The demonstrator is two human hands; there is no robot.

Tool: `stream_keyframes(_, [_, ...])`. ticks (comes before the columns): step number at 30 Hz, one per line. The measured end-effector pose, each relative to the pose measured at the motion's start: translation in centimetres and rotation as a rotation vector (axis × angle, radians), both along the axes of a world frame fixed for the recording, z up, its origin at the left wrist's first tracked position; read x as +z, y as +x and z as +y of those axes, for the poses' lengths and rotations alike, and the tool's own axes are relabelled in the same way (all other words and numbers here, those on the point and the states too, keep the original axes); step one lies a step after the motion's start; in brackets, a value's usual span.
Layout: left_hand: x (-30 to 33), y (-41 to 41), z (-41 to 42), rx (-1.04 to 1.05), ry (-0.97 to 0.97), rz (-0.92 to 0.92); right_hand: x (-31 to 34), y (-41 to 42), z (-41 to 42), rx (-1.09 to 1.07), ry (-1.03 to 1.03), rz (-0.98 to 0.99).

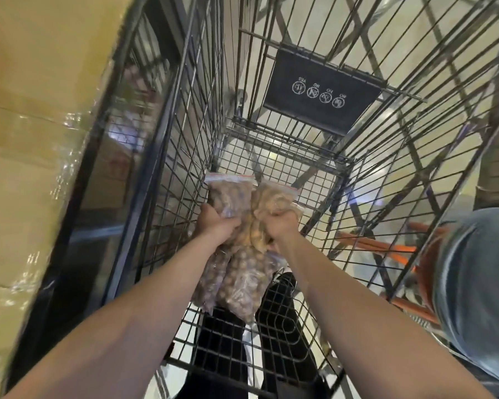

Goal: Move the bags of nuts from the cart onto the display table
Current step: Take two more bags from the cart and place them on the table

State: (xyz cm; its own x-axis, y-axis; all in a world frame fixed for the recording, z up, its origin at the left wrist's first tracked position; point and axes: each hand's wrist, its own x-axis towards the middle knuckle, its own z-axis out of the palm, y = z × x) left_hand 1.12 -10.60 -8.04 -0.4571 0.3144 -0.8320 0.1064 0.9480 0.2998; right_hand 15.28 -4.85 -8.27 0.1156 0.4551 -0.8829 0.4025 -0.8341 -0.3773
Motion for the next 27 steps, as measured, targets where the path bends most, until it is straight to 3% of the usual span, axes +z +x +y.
stream_keyframes(6, [0.5, -1.1, -1.4, 0.275, 0.111, -0.166, 1.3, 1.2, 0.7, -0.048, -0.091, 0.142])
stream_keyframes(11, [5.5, -0.9, -3.7, 0.383, 0.208, -0.307, 3.9, 3.7, 1.2, -0.081, -0.051, 0.28])
stream_keyframes(20, [17.0, 2.2, -10.1, 0.584, 0.438, -0.569, 15.8, 9.2, -1.5, 0.149, -0.006, 0.602])
stream_keyframes(27, [25.2, 6.4, -17.6, 0.653, 0.731, -0.529, 24.2, 10.9, -5.9, 0.294, 0.002, 0.674])
